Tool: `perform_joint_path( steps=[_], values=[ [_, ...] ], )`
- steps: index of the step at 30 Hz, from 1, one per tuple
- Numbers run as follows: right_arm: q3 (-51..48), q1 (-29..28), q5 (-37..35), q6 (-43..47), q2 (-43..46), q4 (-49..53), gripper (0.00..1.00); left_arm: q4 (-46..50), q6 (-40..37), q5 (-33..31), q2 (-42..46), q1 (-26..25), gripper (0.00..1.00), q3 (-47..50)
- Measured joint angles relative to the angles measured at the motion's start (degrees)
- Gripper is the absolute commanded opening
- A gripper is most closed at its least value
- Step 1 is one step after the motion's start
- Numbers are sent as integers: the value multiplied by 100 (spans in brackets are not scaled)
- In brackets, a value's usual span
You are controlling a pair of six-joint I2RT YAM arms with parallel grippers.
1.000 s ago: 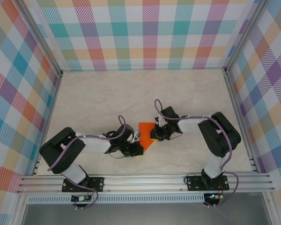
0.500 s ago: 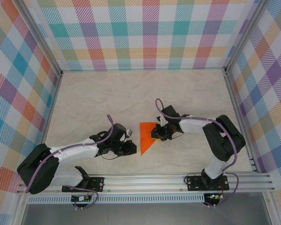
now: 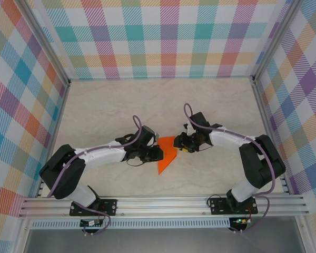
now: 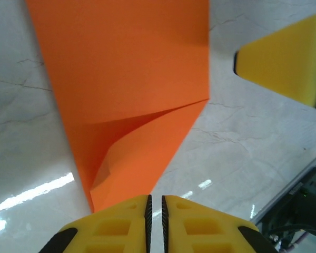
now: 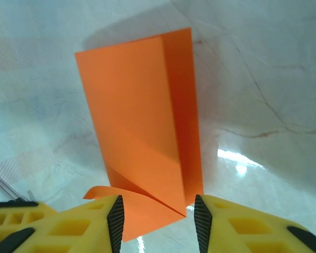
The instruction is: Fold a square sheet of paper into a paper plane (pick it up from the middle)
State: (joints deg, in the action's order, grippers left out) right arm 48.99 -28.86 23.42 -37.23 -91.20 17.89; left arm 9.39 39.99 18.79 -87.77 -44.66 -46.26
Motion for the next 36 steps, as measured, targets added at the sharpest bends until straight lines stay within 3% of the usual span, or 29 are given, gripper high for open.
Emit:
perform_joint_path(
  steps=[19,36],
  values=[
    [-31,0,1049,264,-577,-284,47,247,-142,-442,-466,17,12,-188],
    [-7,39,278,299,-173,-42,49,299,-188,-608,-717,20,11,-234]
  ],
)
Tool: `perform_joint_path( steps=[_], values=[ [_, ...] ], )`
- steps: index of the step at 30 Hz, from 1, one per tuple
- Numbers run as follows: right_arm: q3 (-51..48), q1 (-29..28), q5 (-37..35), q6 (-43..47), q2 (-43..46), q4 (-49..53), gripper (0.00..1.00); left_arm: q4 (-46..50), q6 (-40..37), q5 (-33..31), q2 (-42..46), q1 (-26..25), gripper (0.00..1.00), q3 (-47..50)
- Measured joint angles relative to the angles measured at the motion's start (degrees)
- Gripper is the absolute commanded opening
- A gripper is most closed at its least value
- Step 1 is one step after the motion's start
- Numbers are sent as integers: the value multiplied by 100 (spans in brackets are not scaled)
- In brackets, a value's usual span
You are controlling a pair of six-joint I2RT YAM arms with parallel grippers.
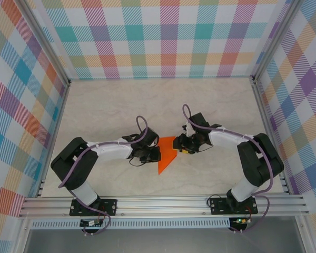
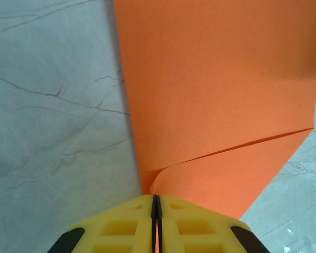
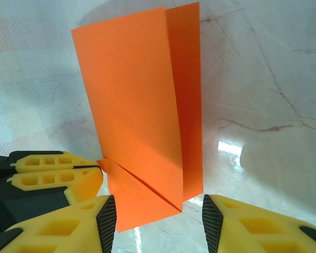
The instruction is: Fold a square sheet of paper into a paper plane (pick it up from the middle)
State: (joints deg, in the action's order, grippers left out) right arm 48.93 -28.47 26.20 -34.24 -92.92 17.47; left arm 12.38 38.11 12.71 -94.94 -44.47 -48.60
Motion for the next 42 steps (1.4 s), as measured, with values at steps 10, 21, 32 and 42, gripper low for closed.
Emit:
perform_joint_path(
  steps=[10,21,32,42],
  values=[
    [-24,-7,695,-81,-520,-437,44,2,-2,-33,-20,0,12,0],
    [-22,-13,975,-79,-627,-608,32,-31,2,-44,557,-2,27,63],
    [-39,-13,979,-245,-691,-817,15,26,245,-815,1178,-662,50,348],
    [-201,-46,922,-658,-621,-997,14,704,415,-2448,809,-2068,58,46]
  ],
)
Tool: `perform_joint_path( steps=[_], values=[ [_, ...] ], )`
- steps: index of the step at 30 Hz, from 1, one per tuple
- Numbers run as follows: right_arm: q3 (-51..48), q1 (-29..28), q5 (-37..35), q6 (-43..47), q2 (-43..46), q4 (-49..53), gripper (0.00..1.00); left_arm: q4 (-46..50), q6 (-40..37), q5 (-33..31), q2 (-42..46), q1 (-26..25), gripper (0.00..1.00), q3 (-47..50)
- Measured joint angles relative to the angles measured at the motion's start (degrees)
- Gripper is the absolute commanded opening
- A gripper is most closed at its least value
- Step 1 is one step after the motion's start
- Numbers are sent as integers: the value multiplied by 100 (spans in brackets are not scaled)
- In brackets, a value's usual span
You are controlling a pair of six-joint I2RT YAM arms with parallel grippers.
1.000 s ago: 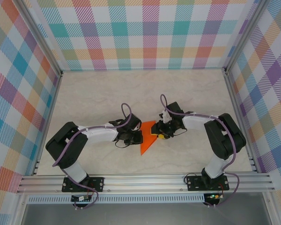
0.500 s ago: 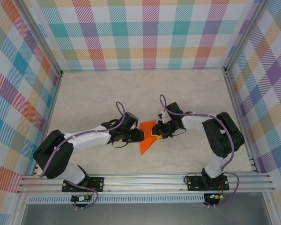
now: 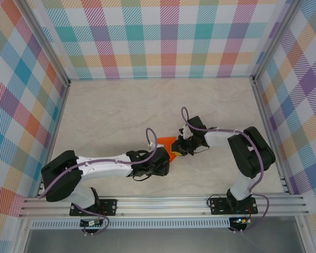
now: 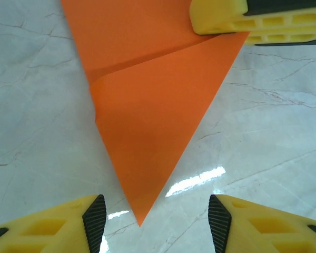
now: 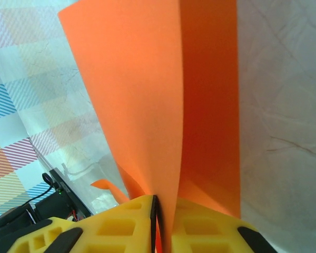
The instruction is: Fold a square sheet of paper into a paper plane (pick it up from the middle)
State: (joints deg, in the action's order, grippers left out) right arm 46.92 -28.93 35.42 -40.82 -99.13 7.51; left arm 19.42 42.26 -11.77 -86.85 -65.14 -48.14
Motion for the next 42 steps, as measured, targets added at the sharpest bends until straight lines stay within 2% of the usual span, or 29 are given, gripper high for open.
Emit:
perform_joint_path(
  steps=[8,16,29,33,42],
  values=[
    [0,-33,2,-90,63,-15,14,627,111,-1152,-1056,-555,57,-1014],
    [0,-33,0,-98,109,55,15,1244,509,-1912,-1523,-671,53,-1300],
    [2,-33,0,-94,116,118,15,1421,640,-2243,-1856,-911,48,-1591],
    [2,-33,0,-94,118,131,15,1508,678,-2334,-1908,-953,40,-1681],
    [9,-33,0,-76,129,214,16,1668,796,-2452,-2225,-960,33,-1742]
  ],
)
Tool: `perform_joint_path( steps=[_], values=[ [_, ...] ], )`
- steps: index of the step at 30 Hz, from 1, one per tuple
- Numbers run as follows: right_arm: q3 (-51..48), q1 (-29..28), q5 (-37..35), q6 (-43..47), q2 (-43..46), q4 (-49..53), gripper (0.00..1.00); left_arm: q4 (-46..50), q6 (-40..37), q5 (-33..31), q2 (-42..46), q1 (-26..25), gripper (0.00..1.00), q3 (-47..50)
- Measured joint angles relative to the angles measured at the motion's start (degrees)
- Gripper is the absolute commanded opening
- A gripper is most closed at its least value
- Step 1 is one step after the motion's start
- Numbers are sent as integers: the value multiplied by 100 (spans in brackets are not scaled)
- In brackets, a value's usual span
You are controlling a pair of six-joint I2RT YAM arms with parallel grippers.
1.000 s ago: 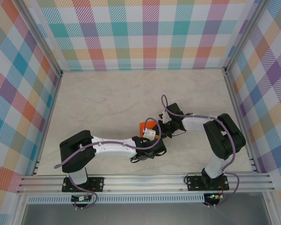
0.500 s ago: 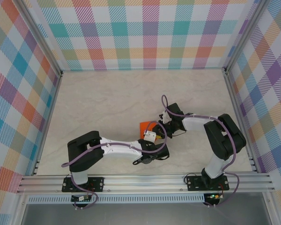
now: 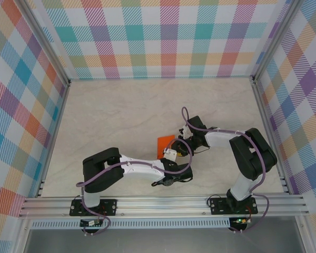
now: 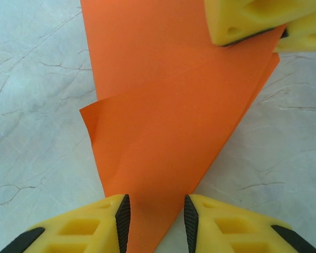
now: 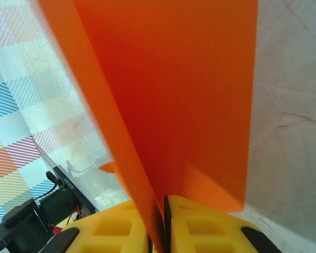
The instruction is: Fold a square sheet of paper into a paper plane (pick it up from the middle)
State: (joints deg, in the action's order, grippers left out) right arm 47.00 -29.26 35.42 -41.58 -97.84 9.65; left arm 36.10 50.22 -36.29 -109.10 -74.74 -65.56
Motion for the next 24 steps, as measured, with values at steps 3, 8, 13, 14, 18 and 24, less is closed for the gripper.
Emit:
perform_joint_path(
  steps=[3,8,13,14,18,24],
  values=[
    [2,0,0,0,9,33,16,28,39,-46,-24,-2,30,-15],
    [2,0,0,2,9,52,16,90,90,-94,-24,-4,29,-26],
    [4,0,7,4,9,50,12,131,103,-151,-24,-4,36,-26],
    [9,0,17,4,9,50,11,129,92,-166,-24,-4,39,-26],
    [48,0,72,2,31,48,10,96,50,-205,-24,-4,42,-26],
    [162,-7,142,0,61,46,10,-20,-48,-243,-22,-4,39,26]
  ],
)
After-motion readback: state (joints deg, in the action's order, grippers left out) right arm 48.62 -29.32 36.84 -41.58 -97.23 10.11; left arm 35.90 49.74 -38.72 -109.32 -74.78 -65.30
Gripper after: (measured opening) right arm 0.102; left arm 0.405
